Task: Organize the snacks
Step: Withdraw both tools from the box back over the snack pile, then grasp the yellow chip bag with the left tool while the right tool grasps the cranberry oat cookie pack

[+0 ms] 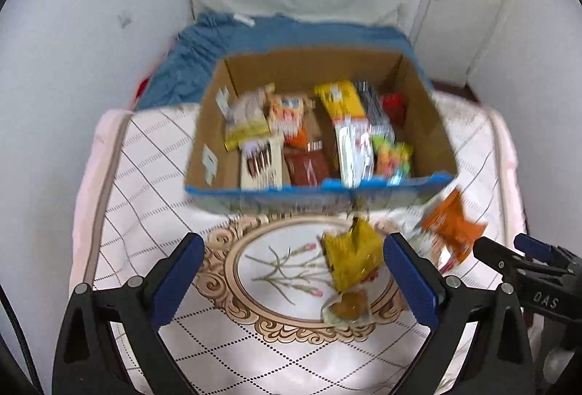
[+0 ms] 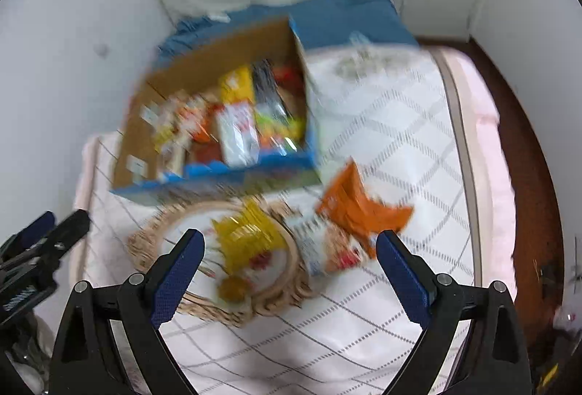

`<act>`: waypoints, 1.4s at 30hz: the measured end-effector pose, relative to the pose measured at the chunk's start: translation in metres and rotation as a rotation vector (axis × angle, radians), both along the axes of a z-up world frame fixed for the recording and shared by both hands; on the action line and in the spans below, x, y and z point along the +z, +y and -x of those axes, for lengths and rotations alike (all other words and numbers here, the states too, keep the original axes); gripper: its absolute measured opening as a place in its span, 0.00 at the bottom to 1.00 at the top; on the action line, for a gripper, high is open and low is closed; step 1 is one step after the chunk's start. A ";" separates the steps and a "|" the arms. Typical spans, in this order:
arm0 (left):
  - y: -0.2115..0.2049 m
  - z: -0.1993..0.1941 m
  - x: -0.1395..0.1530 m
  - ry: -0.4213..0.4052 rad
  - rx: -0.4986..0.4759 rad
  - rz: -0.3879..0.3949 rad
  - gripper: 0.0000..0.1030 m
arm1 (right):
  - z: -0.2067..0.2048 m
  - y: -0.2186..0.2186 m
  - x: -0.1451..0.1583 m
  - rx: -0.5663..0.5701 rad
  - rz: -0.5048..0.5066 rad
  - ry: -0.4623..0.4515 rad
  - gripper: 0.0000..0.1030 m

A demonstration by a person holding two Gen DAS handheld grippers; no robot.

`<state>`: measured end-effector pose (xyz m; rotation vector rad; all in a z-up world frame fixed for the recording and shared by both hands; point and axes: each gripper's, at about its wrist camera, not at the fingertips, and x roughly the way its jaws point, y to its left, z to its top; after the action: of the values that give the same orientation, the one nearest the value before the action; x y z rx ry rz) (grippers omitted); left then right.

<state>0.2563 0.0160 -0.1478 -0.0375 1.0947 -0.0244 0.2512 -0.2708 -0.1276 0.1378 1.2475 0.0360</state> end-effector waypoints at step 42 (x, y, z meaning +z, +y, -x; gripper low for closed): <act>-0.113 -0.048 -0.165 0.423 -0.464 -0.171 0.66 | -0.020 -0.017 -0.154 0.130 0.144 0.347 0.70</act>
<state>0.3045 -0.0975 -0.3126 0.3815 1.5046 -0.3525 0.2709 -0.2880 -0.2815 -0.0661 1.5995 0.0358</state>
